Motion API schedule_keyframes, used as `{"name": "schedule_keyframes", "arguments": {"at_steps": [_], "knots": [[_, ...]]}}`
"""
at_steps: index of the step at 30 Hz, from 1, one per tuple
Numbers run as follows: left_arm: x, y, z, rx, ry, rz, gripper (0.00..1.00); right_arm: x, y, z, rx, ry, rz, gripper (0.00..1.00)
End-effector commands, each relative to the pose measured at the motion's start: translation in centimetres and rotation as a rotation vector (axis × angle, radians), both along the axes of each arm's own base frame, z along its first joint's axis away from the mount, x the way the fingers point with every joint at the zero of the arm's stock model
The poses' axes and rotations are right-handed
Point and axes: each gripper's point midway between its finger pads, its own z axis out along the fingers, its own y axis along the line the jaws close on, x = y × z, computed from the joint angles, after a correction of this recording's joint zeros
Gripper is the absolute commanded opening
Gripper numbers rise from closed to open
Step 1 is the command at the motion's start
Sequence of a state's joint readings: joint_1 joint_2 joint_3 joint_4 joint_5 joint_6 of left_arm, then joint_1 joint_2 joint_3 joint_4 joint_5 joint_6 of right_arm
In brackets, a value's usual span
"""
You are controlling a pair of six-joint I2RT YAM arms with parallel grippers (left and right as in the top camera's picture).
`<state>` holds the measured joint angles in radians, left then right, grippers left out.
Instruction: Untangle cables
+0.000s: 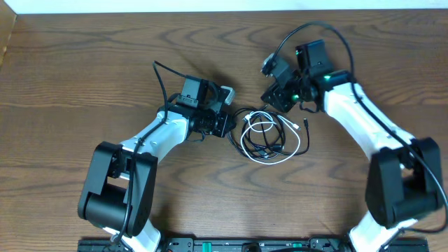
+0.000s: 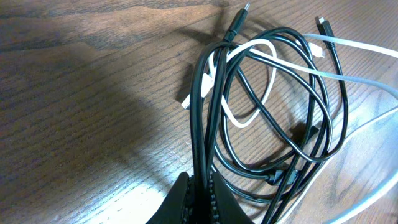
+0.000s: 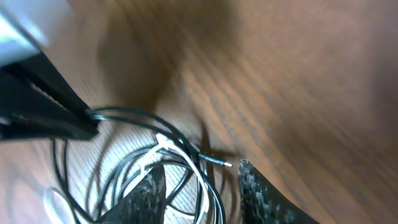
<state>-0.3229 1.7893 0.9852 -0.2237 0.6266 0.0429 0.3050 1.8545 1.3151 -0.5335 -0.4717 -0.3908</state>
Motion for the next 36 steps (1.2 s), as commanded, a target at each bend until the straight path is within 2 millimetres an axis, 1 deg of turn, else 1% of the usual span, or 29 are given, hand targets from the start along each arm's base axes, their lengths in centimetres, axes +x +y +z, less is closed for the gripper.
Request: {"name": "schedule_keyframes", "arguments": {"at_steps": [1,6,8,10,11,13,14,16,27,31,36], "knots": [[-0.6,0.1,-0.2,0.000,-0.006,-0.031,0.08,-0.9,1.3,-0.9,-0.007,-0.015,0.121,0.33],[-0.6,0.1,-0.2,0.000,-0.006,-0.031,0.08,-2.0,2.4,-2.4,-0.036,-0.008,0.207,0.32],[-0.6,0.1,-0.2,0.000,-0.006,-0.031,0.08,-2.2,2.7,-2.9,-0.045,-0.015,0.240,0.30],[-0.6,0.1,-0.2,0.000,-0.006,-0.031,0.08,-2.3,2.8,-3.6,-0.056,-0.014,0.257,0.25],[-0.6,0.1,-0.2,0.000,-0.006,-0.031,0.08,-2.3,2.8,-4.0,-0.064,-0.009,0.258,0.24],[-0.6,0.1,-0.2,0.000,-0.006,-0.031,0.08,-2.4,2.7,-4.5,-0.071,0.000,0.261,0.24],[-0.6,0.1,-0.2,0.000,-0.006,-0.031,0.08,-2.4,2.6,-5.1,-0.081,0.009,0.258,0.24],[-0.6,0.1,-0.2,0.000,-0.006,-0.031,0.08,-2.2,2.5,-5.6,-0.091,0.011,0.255,0.26],[-0.6,0.1,-0.2,0.000,-0.006,-0.031,0.08,-1.8,2.4,-5.8,-0.106,-0.009,0.257,0.27],[-0.6,0.1,-0.2,0.000,-0.006,-0.031,0.08,-1.5,1.9,-6.2,-0.134,-0.018,0.245,0.31],[-0.6,0.1,-0.2,0.000,-0.006,-0.031,0.07,-1.4,1.9,-6.2,-0.139,-0.022,0.242,0.30]]}}
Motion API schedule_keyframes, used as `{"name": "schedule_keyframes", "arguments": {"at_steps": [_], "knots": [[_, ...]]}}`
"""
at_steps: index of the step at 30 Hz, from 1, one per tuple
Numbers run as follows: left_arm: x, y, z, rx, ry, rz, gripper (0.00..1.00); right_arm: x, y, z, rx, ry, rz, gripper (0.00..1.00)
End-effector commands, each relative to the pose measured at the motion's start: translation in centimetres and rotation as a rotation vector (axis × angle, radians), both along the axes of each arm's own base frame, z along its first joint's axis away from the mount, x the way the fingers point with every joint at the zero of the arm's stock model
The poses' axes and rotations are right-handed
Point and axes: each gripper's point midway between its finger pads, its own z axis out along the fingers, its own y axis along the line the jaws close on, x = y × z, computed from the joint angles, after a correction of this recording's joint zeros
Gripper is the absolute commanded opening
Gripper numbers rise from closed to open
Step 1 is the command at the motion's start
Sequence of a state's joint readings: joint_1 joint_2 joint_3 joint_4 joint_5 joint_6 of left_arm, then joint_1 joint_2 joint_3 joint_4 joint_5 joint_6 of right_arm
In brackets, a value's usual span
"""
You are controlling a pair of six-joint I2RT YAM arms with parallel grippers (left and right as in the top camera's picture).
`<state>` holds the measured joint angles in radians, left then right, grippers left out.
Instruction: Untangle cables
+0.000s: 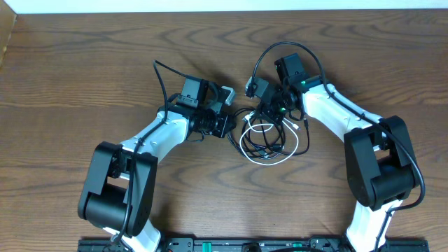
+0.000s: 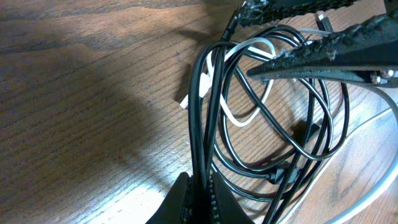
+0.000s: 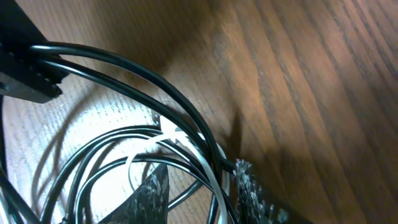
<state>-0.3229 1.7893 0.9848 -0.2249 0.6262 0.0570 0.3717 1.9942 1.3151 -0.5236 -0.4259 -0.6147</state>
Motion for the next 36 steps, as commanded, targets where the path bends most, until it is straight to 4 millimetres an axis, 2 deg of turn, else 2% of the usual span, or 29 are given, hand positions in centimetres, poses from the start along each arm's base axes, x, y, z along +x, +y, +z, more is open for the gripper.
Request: {"name": "schedule_keyframes", "arguments": {"at_steps": [1,13,16,18,21,24,29,32,36], "knots": [[-0.5,0.0,-0.2,-0.003,0.002,-0.020,0.08,0.1,0.0,-0.1,-0.010,-0.009,0.013,0.29],[-0.5,0.0,-0.2,-0.003,0.001,-0.020,0.08,-1.5,-0.1,-1.7,-0.020,0.023,0.023,0.24],[-0.5,0.0,-0.2,-0.003,0.001,-0.020,0.08,-1.4,-0.1,-1.7,-0.018,0.020,0.023,0.13],[-0.5,0.1,-0.2,-0.001,0.000,-0.019,0.08,-1.3,0.0,-1.6,-0.015,0.013,0.022,0.02],[-0.3,0.3,-0.4,0.017,-0.005,-0.009,0.08,-1.3,0.4,-0.8,0.018,0.019,0.012,0.01],[0.3,1.4,-1.0,0.081,-0.007,0.054,0.08,-1.7,1.2,1.1,0.078,0.017,0.028,0.01],[1.2,3.0,-1.7,0.161,0.001,0.164,0.08,-2.1,1.1,3.3,0.089,-0.004,0.030,0.01],[1.3,3.1,-1.8,0.167,0.002,0.174,0.08,-2.7,0.8,3.7,0.083,0.011,0.030,0.01],[1.3,3.2,-1.8,0.169,0.002,0.176,0.08,-3.0,-0.1,3.3,0.044,0.034,0.015,0.01]]}}
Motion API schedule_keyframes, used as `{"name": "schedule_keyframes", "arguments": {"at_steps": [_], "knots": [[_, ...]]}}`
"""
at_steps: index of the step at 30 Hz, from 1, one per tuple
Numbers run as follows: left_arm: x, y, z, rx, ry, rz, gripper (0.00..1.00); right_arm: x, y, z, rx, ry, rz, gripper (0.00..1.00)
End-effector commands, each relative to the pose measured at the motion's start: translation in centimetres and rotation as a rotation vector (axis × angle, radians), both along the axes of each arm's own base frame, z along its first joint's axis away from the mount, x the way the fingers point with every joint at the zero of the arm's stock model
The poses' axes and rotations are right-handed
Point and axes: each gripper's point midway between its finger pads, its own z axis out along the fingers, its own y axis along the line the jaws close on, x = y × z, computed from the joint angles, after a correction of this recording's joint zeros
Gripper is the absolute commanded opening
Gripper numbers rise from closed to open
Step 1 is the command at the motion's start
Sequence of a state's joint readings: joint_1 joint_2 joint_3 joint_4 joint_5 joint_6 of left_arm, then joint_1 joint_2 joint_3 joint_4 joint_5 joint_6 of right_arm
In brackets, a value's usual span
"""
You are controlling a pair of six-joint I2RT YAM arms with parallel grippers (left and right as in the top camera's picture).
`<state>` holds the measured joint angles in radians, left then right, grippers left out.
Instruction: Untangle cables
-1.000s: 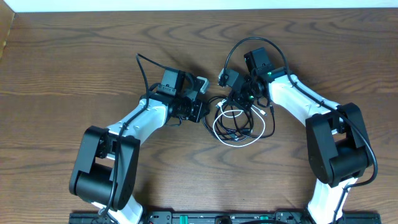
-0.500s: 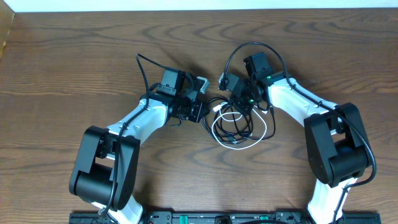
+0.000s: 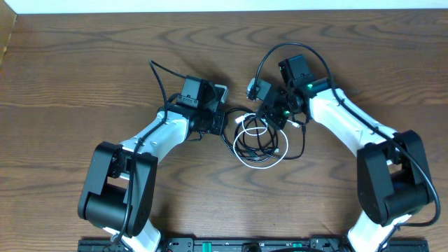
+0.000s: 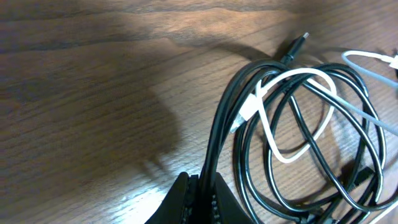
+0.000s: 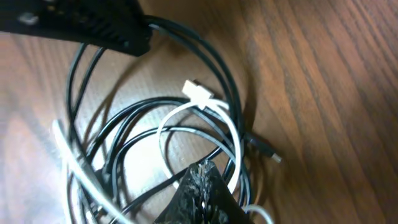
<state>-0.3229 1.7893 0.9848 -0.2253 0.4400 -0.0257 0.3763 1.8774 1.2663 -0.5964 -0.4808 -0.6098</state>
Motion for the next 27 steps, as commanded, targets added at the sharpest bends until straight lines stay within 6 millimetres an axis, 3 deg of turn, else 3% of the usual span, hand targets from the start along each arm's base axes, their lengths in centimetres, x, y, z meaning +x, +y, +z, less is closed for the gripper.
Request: {"name": "schedule_keyframes", "arguments": {"at_steps": [1,2,3,5,12,27], "knots": [[-0.2,0.7,-0.5,0.027,0.010,0.033,0.08,-0.2,-0.5,0.1,-0.020,0.004,-0.016,0.01],[-0.2,0.7,-0.5,0.026,0.013,0.037,0.09,0.0,-0.7,0.0,-0.027,0.002,-0.021,0.01],[-0.2,0.7,-0.5,0.024,0.015,0.040,0.09,0.0,-0.7,0.0,-0.028,0.001,-0.022,0.22],[-0.2,0.7,-0.5,0.024,0.014,0.040,0.09,0.1,-0.6,-0.1,-0.026,-0.006,-0.018,0.33],[-0.2,0.6,-0.5,0.021,0.016,0.038,0.09,1.9,0.7,-1.4,-0.006,-0.067,-0.012,0.29],[-0.2,0.6,-0.5,0.021,0.016,0.038,0.09,1.2,1.6,-4.7,-0.028,-0.015,0.015,0.30]]}}
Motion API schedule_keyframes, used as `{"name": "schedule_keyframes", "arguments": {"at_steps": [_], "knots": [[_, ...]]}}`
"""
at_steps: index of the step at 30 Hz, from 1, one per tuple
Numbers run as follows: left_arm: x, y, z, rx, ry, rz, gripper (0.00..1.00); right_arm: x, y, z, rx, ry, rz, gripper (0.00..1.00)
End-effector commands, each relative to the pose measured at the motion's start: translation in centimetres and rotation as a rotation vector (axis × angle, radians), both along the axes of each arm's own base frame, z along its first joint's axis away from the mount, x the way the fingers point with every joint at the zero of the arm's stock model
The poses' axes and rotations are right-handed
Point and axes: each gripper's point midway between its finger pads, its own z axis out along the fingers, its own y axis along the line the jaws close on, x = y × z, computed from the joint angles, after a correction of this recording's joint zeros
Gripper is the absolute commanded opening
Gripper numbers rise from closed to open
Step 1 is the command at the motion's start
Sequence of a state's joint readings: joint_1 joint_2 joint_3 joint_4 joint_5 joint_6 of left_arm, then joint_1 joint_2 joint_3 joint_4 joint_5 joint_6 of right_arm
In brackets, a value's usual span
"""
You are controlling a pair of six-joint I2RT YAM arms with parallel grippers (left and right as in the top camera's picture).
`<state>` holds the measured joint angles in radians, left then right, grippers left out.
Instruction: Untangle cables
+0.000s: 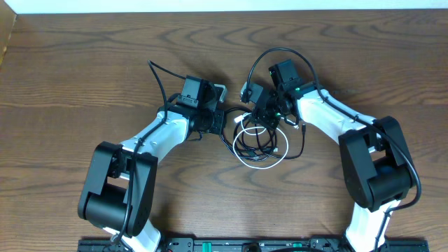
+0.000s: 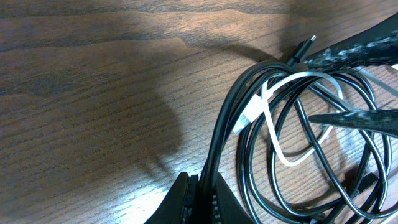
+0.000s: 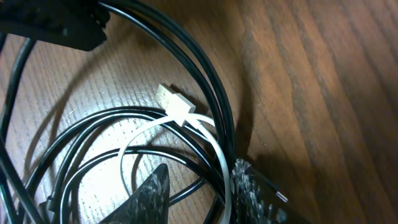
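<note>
A tangle of black cables [image 1: 260, 140] and a thin white cable [image 1: 260, 160] lies mid-table. My left gripper [image 1: 224, 122] is at the tangle's left edge, shut on a pair of black strands [image 2: 214, 155]; its jaw tips [image 2: 200, 194] pinch them. My right gripper [image 1: 260, 113] is at the tangle's top, open. In the right wrist view its fingers [image 3: 247, 186] straddle black strands and the white cable [image 3: 214, 140], whose white plug [image 3: 173, 101] lies just beyond. Both right fingertips [image 2: 351, 118] show in the left wrist view.
The wooden table [image 1: 84, 63] is bare around the tangle. A black plug end [image 2: 303, 46] sticks out at the tangle's far side. Both arms' own black leads arch above the wrists, the right one [image 1: 269, 54] looping high.
My right gripper was shut over the tangle; now it is open, lower, with black and white strands between its fingers. The left gripper still holds the same black strands.
My left gripper held black strands throughout. The right gripper was first open, up and right of the tangle, then open at its top edge. Later the tangle lay slightly further left with the right gripper shut above it. Now it is open around strands again.
</note>
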<state>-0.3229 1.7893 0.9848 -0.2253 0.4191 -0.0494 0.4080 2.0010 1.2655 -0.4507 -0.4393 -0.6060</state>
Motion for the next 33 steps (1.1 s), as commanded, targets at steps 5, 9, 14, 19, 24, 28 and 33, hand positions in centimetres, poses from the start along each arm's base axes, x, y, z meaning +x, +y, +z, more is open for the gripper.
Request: {"name": "schedule_keyframes", "arguments": {"at_steps": [5,9,14,19,24,28,33], "knots": [[-0.4,0.3,-0.3,0.010,0.010,0.010,0.09,-0.3,0.2,-0.6,-0.001,0.016,0.001,0.29],[-0.4,0.3,-0.3,0.010,0.010,0.010,0.09,0.2,-0.1,-0.8,-0.019,-0.006,-0.009,0.33],[-0.4,0.3,-0.3,0.010,0.010,0.010,0.09,-0.1,-0.1,-0.9,-0.020,0.003,-0.009,0.32],[-0.4,0.3,-0.3,0.010,0.010,0.010,0.09,-0.6,-0.4,-1.6,-0.026,0.015,-0.008,0.32],[-0.4,0.3,-0.3,0.010,0.010,0.010,0.09,-0.7,-0.4,-2.1,-0.018,-0.002,-0.009,0.31],[-0.4,0.3,-0.3,0.010,0.010,0.010,0.09,-0.6,-0.3,-2.1,-0.009,0.004,-0.023,0.12],[-0.3,0.3,-0.3,0.009,0.009,0.010,0.09,-0.1,0.0,-1.6,0.017,0.008,-0.071,0.01]]}}
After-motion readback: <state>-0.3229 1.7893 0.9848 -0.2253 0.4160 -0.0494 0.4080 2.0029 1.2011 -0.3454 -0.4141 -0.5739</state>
